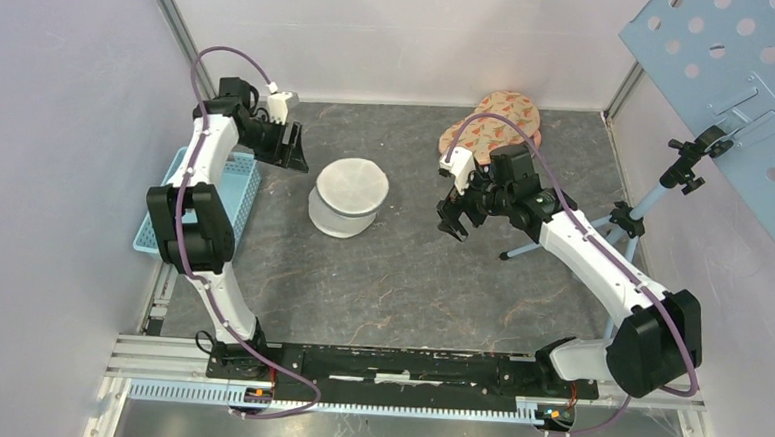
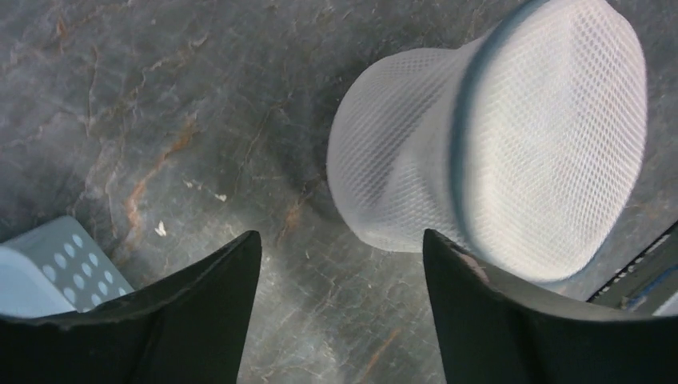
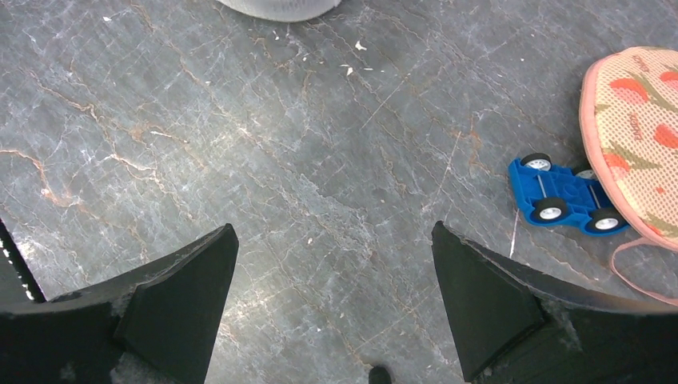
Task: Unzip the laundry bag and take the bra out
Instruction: Move the laundry bag to the center of the board, then unzip the laundry bag at the center of the board.
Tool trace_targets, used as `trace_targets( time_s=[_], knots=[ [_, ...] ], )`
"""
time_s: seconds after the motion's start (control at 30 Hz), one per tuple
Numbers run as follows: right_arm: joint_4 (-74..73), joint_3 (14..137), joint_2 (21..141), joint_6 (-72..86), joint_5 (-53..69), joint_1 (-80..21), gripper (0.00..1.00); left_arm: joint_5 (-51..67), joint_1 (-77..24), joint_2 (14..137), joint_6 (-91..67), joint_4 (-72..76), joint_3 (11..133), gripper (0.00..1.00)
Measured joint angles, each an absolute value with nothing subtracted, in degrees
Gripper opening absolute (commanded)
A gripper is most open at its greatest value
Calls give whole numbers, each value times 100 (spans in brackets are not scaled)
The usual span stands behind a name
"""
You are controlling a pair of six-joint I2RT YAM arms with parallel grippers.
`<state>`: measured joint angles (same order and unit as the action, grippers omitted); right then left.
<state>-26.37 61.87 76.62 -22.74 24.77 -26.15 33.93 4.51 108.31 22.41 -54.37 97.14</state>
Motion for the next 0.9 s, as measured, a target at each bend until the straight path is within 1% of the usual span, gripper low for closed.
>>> trace_targets(
  time_s=[0.03, 0.1, 0.3, 0.53, 0.77, 0.9],
  knots=[
    [-2622, 6187, 7693, -2272, 2510, -2615, 98, 3420, 506, 10831, 2244, -5474, 9714, 92],
    [-2600, 6187, 7719, -2270, 2556, -2615, 98, 3496, 569, 10829, 2248, -5548, 9714, 100],
    [-2401, 6182, 7765, -2239, 2657, -2622, 98, 4101, 517, 10862, 1925, -5559, 9725, 100],
    [-2342, 6077, 7769, -2244, 2685, -2624, 98, 4866, 235, 11362, 1168, -5186, 9929, 100],
    [-2408, 5867, 7671, -2362, 2685, -2624, 98, 5513, -633, 11904, 895, -4877, 10029, 98],
    [-2532, 5747, 7535, -2532, 2676, -2624, 98, 5850, -1247, 12440, 913, -5017, 10449, 96]
  ],
)
